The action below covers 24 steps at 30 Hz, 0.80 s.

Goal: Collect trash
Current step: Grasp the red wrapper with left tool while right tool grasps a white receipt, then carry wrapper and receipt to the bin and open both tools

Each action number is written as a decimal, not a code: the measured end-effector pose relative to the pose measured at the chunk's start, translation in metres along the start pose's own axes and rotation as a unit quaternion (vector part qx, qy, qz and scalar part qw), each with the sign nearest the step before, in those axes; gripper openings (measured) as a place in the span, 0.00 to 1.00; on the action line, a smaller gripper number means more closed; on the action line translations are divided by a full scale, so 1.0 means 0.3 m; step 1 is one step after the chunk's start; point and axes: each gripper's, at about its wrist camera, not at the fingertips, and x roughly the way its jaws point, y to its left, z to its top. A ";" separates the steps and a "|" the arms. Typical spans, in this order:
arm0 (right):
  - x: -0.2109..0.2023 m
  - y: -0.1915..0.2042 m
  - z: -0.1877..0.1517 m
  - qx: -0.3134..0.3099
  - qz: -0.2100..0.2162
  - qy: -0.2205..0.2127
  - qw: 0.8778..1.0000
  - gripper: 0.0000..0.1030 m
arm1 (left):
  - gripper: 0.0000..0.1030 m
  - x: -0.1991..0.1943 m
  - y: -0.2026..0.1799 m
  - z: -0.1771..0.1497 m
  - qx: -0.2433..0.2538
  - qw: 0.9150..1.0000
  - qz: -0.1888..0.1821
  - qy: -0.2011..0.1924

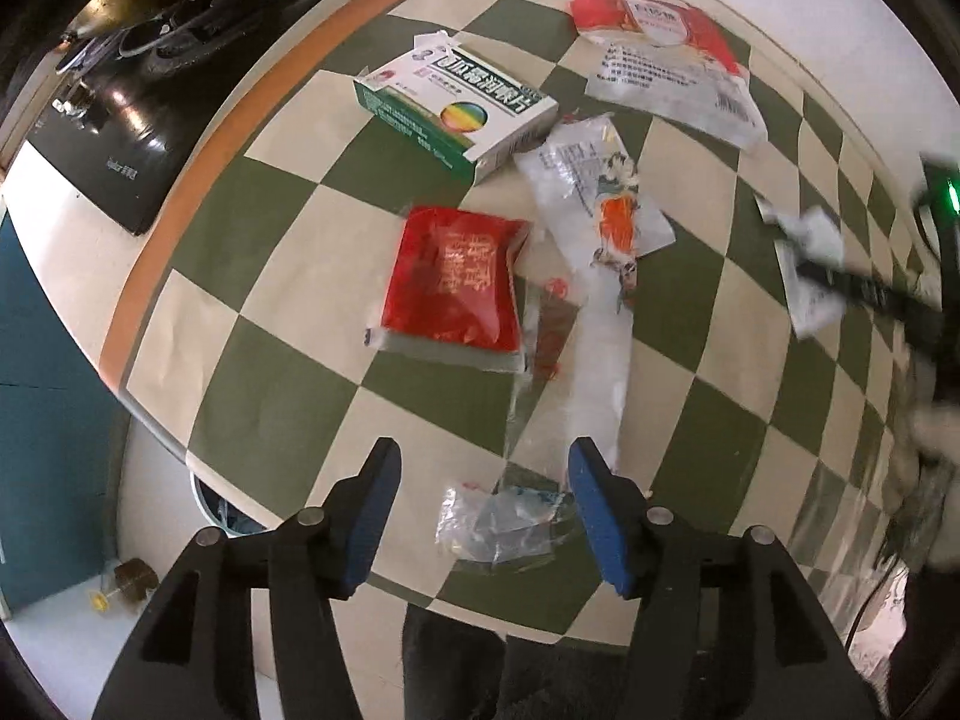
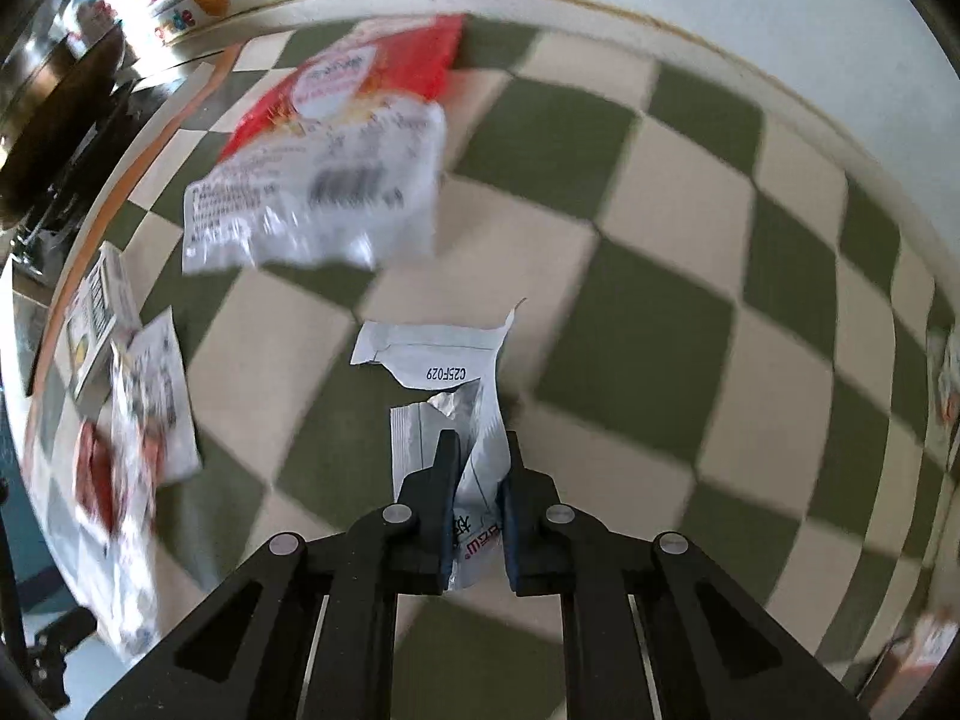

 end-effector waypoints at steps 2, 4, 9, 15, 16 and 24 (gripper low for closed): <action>-0.018 -0.035 -0.037 0.015 0.011 0.009 1.000 0.12 | 0.53 0.012 0.027 0.014 -0.031 0.999 -0.013 -0.002; -0.029 -0.057 -0.067 0.027 0.019 0.012 0.999 0.12 | 0.53 0.030 0.045 0.050 -0.055 0.998 -0.018 0.000; -0.042 -0.079 -0.085 0.045 0.032 0.008 0.998 0.12 | 0.53 0.102 0.046 0.145 -0.069 0.997 -0.019 0.003; -0.040 -0.054 -0.066 0.046 0.034 0.006 0.998 0.12 | 0.39 0.139 -0.007 0.220 -0.050 0.999 -0.018 -0.014; -0.038 -0.046 -0.062 0.047 0.034 0.007 0.998 0.12 | 0.18 0.136 0.001 0.221 -0.051 0.998 -0.017 -0.019; -0.083 -0.027 -0.074 0.052 0.040 -0.001 0.998 0.12 | 0.04 0.077 0.029 0.172 -0.041 0.998 -0.002 -0.047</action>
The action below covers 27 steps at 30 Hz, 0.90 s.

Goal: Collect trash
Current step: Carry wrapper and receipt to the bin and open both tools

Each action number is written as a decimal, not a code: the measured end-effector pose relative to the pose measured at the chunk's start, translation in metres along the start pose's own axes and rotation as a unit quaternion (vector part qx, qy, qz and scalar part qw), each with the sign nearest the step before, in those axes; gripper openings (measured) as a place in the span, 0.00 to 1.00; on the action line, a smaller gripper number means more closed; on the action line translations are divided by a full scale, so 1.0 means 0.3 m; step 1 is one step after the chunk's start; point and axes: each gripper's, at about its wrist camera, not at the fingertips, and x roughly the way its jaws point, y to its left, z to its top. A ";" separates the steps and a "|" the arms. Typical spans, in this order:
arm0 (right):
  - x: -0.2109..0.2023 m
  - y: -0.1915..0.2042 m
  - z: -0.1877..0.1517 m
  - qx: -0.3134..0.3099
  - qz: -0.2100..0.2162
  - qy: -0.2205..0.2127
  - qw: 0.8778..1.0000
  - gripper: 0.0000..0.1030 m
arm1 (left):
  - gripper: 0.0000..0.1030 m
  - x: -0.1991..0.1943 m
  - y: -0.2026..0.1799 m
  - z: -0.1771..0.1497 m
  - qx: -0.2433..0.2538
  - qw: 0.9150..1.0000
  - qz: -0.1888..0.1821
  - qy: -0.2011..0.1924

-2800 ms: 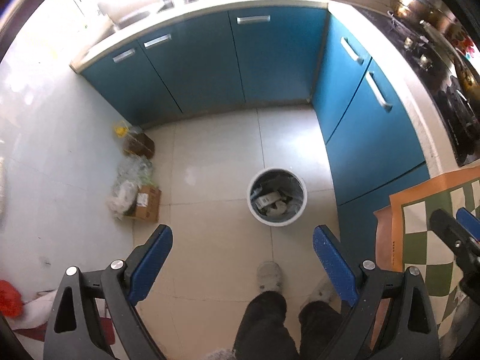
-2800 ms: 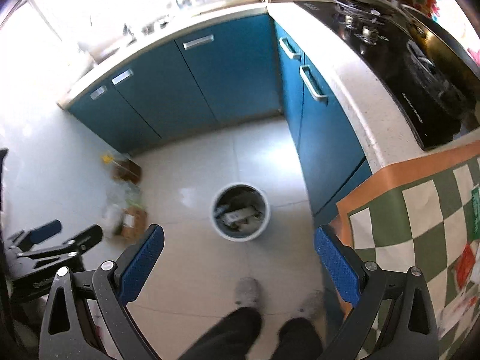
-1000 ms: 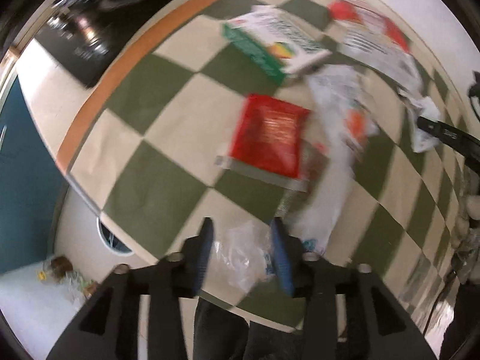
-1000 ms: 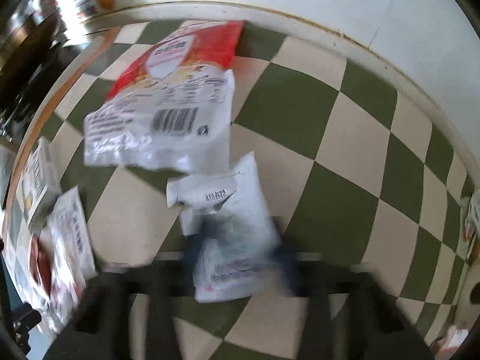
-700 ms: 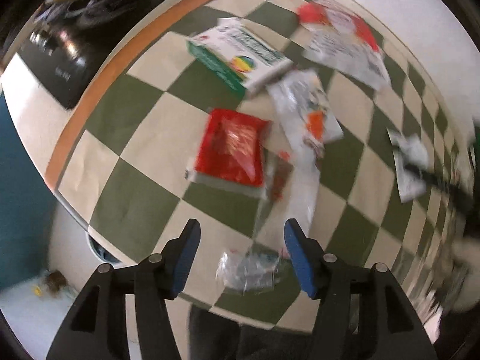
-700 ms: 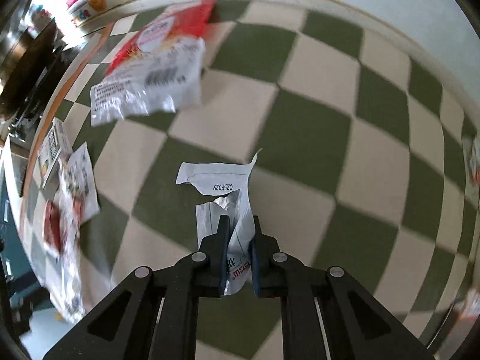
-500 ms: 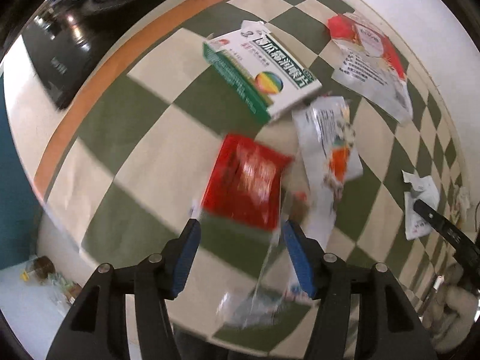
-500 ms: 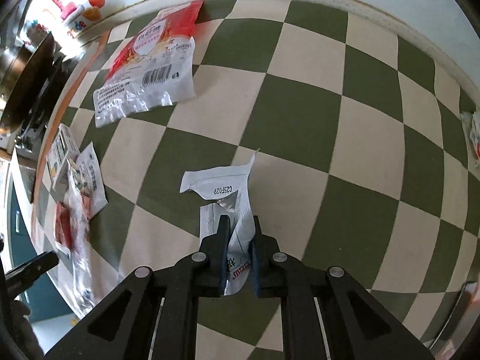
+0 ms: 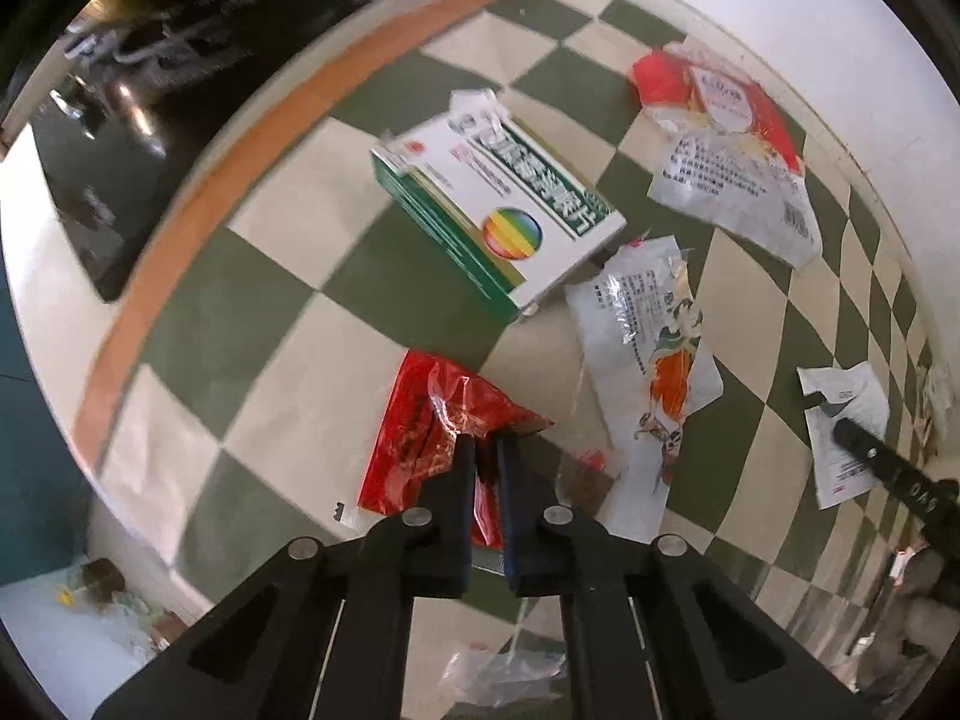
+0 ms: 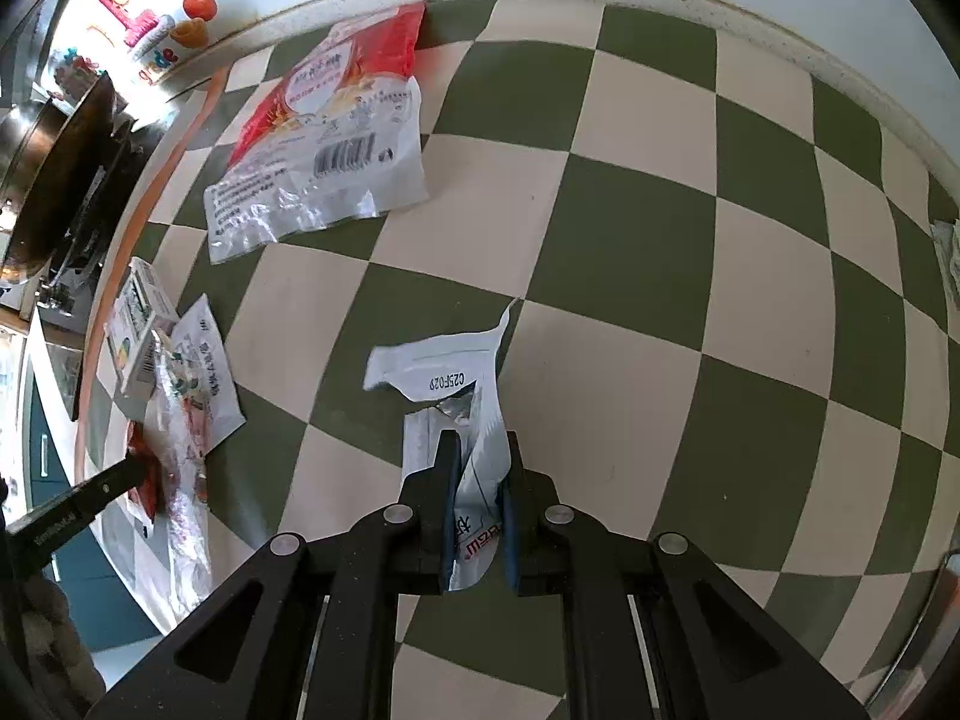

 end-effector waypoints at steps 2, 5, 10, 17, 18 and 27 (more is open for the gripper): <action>-0.029 0.032 0.011 -0.004 0.006 -0.009 1.000 0.12 | 0.04 -0.063 0.041 -0.055 -0.005 1.000 -0.004 -0.018; -0.100 0.092 0.012 -0.018 0.023 -0.022 0.999 0.11 | 0.04 -0.172 0.122 -0.091 -0.021 0.999 -0.012 -0.048; -0.197 0.313 -0.009 -0.064 0.073 -0.039 0.994 0.11 | 0.03 -0.351 0.319 -0.139 -0.066 0.993 -0.009 -0.095; -0.199 0.884 -0.237 -0.210 0.172 0.007 0.962 0.11 | 0.03 -0.452 0.750 -0.293 -0.178 0.977 0.031 -0.109; -0.178 0.970 -0.285 -0.229 0.183 0.016 0.956 0.11 | 0.03 -0.449 0.836 -0.341 -0.199 0.974 0.036 -0.105; 0.416 1.634 -0.847 -0.342 0.178 0.119 0.915 0.11 | 0.03 -0.021 1.533 -0.812 -0.393 0.919 0.026 -0.027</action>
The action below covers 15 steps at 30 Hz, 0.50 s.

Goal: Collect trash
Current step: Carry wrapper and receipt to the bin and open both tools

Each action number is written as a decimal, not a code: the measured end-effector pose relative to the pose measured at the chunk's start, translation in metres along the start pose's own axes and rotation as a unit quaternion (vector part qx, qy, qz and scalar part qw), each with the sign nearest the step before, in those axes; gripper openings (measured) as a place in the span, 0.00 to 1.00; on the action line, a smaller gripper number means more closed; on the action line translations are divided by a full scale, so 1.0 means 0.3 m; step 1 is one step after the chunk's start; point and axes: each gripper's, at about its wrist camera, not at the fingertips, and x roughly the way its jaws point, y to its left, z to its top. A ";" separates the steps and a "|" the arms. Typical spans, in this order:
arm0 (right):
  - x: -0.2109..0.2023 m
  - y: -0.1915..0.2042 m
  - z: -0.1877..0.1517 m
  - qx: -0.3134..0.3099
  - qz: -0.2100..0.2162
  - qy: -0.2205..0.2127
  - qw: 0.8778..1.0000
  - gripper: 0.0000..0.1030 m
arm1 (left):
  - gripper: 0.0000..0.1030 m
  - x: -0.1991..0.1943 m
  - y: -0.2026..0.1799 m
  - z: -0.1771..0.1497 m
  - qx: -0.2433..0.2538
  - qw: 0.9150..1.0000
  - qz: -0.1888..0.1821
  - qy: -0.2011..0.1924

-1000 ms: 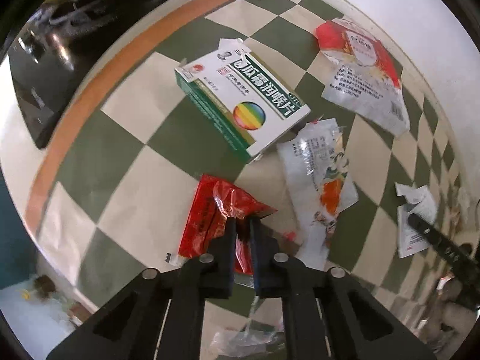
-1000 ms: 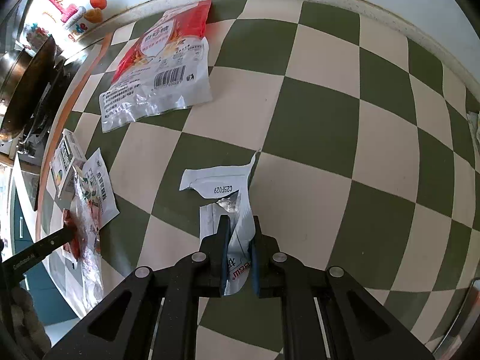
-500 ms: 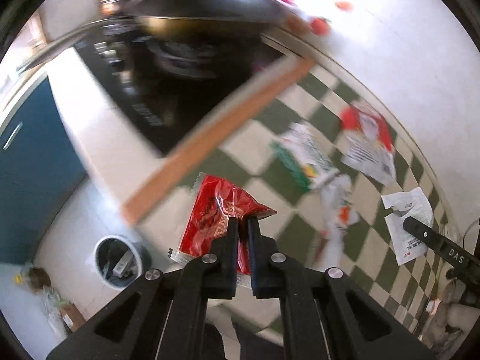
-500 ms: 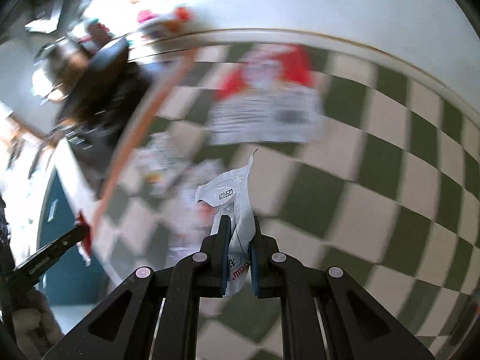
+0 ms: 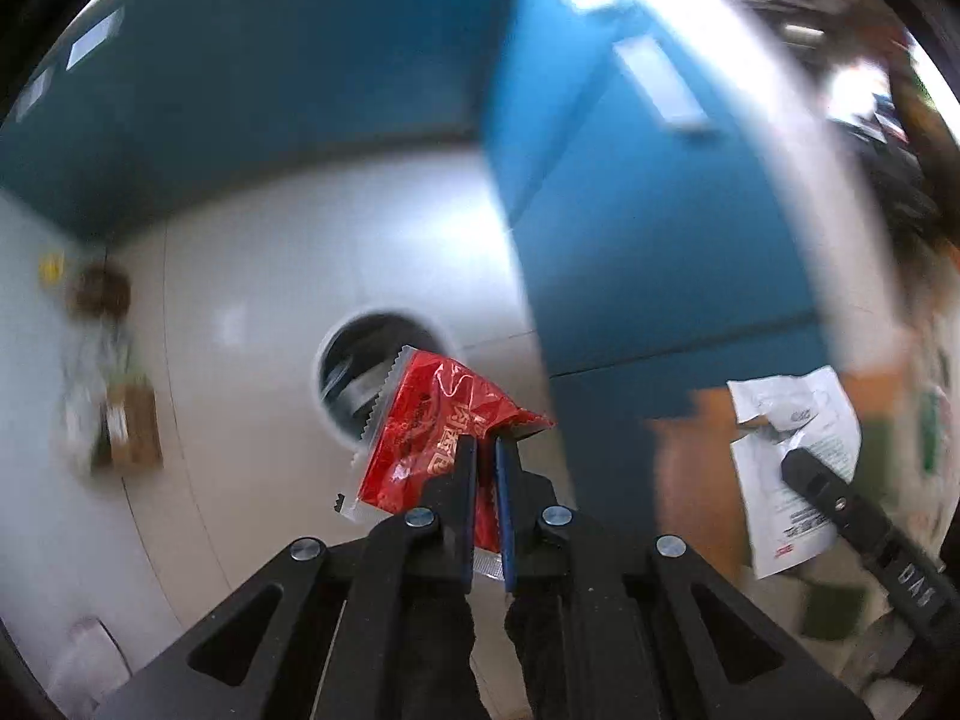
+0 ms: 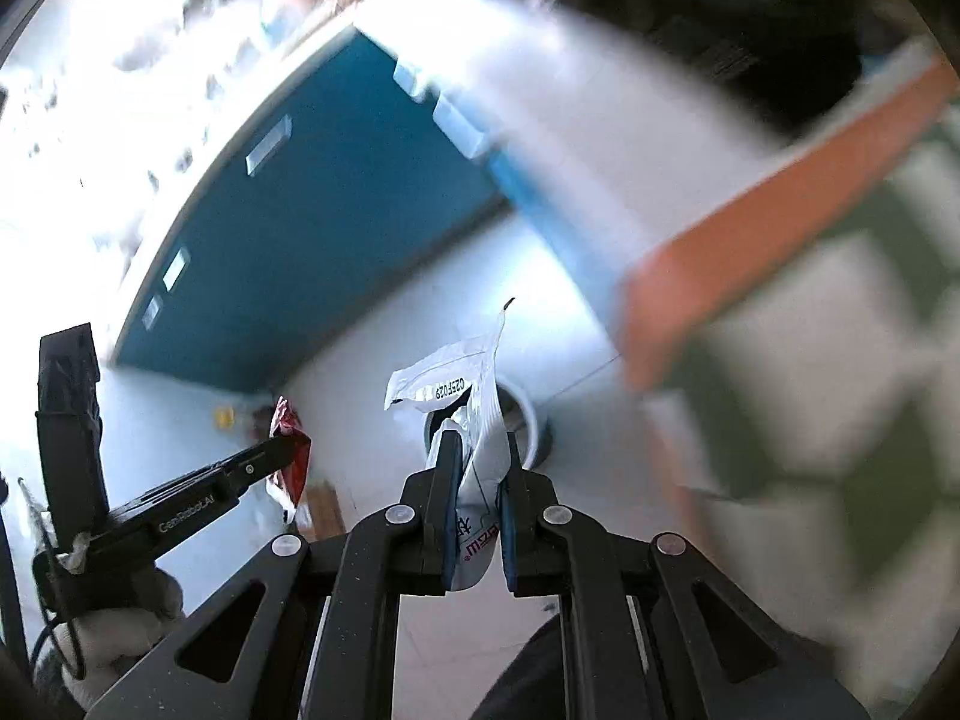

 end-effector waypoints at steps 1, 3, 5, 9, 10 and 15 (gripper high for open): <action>0.109 0.017 -0.004 0.001 0.000 0.011 1.000 0.11 | 0.04 0.077 0.067 0.008 -0.014 1.000 -0.001 0.010; 0.327 0.035 -0.018 0.004 -0.004 0.032 0.999 0.11 | 0.04 0.267 0.201 0.023 -0.044 0.999 -0.006 0.030; 0.570 0.040 -0.043 0.009 -0.005 0.054 0.998 0.11 | 0.03 0.447 0.303 0.036 -0.063 0.997 -0.010 0.048; 1.015 0.013 -0.096 0.011 -0.009 0.088 0.996 0.11 | 0.03 0.804 0.465 0.047 -0.092 0.992 -0.017 0.079; 1.103 0.015 -0.108 0.007 -0.009 0.095 0.995 0.11 | 0.03 0.874 0.491 0.046 -0.096 0.992 -0.018 0.085; 1.450 -0.008 -0.154 -0.014 -0.018 0.126 0.992 0.11 | 0.03 1.136 0.582 0.031 -0.094 0.989 -0.016 0.113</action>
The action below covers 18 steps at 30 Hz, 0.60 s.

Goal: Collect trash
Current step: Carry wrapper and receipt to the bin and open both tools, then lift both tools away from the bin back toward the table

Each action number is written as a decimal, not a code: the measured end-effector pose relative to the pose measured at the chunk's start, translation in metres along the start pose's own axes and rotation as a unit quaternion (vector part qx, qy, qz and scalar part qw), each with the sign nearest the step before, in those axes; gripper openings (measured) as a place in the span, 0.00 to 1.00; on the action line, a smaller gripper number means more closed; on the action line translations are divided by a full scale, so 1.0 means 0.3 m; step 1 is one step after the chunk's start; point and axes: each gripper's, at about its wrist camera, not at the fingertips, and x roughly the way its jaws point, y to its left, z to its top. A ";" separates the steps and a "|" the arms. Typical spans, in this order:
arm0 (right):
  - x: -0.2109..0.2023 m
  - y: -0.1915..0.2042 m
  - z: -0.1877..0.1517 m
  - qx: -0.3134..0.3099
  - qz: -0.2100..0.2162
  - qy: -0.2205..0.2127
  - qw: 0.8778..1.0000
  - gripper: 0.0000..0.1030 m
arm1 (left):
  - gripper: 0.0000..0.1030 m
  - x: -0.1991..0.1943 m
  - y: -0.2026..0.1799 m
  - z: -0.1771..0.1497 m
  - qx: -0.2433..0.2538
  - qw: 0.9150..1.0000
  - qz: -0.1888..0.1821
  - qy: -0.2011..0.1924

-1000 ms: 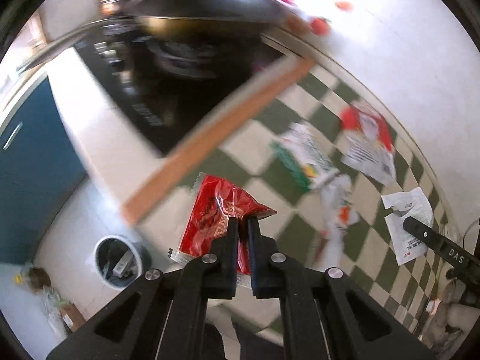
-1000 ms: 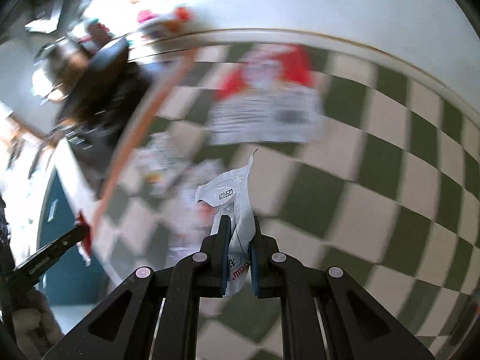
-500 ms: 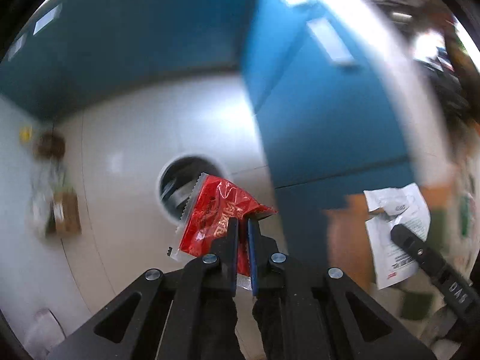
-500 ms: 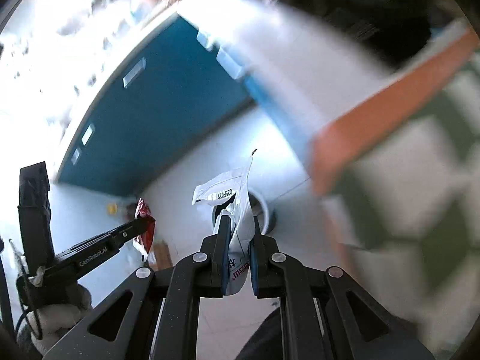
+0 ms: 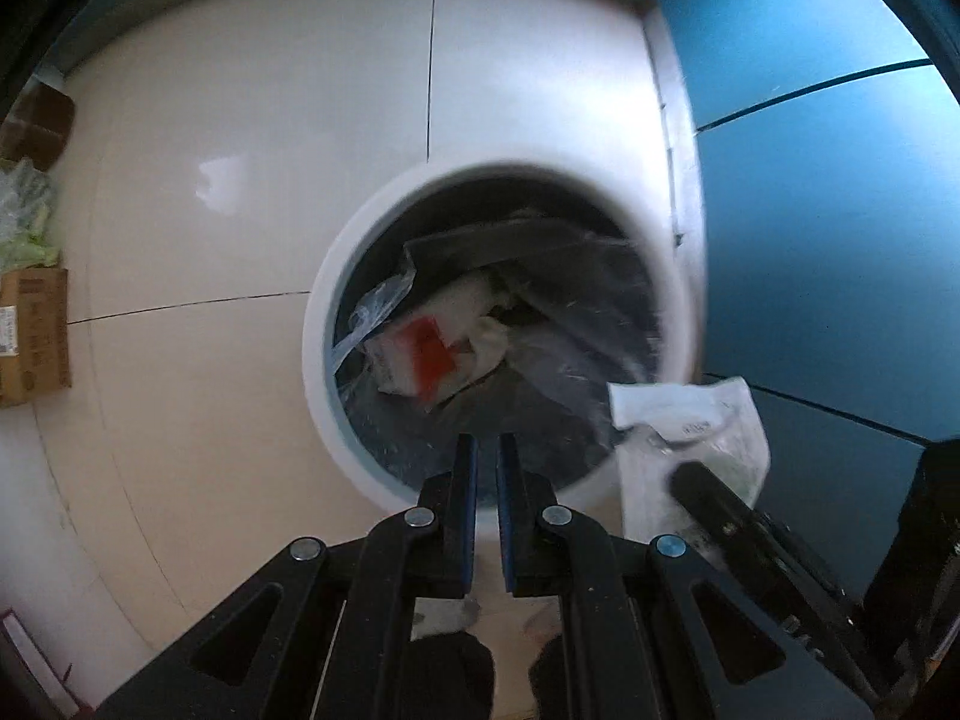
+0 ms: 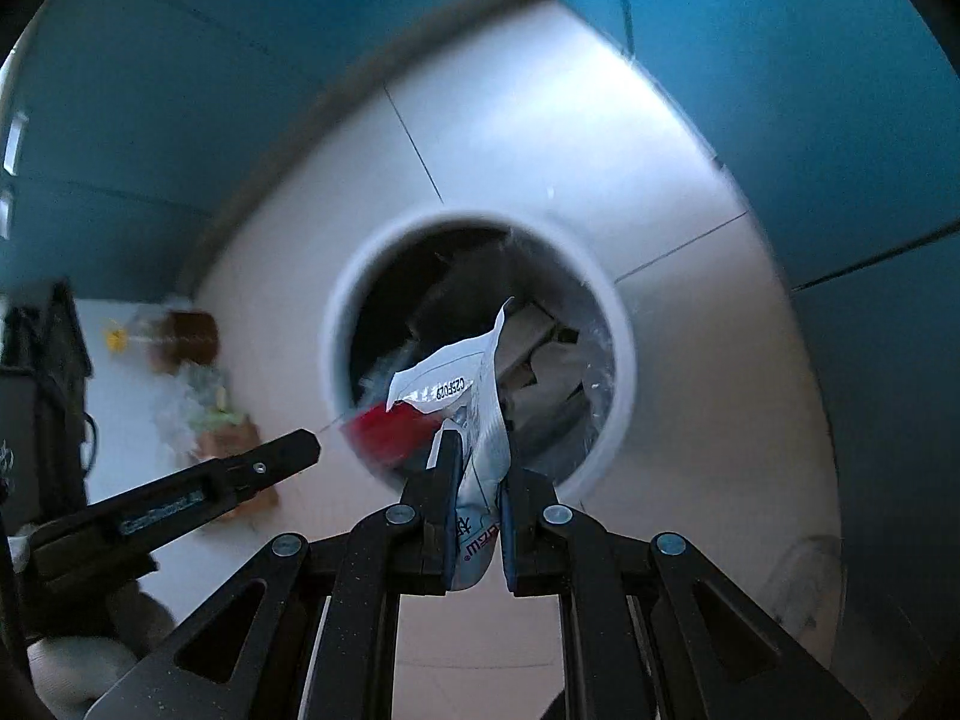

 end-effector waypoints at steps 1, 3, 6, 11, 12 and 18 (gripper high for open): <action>0.054 -0.002 0.007 -0.006 -0.004 0.009 1.000 0.11 | 0.04 0.025 0.005 -0.001 0.001 1.000 0.006 0.002; 0.131 -0.013 0.018 -0.011 -0.024 0.021 0.999 0.12 | 0.05 0.054 0.021 0.000 0.005 1.000 0.022 -0.001; 0.213 0.017 0.032 -0.022 -0.045 0.042 0.998 0.38 | 0.09 0.060 0.043 -0.005 0.004 0.998 0.060 -0.008; 0.186 -0.006 0.038 -0.045 -0.074 0.030 0.996 0.91 | 0.77 -0.037 0.054 -0.032 0.016 0.989 0.141 -0.052; 0.169 0.000 0.033 -0.050 -0.079 0.027 0.995 0.97 | 0.80 -0.060 0.050 -0.038 0.019 0.986 0.156 -0.061; -0.015 0.029 0.004 -0.084 -0.126 -0.004 0.989 1.00 | 1.00 -0.247 0.019 -0.099 0.028 0.979 0.179 -0.094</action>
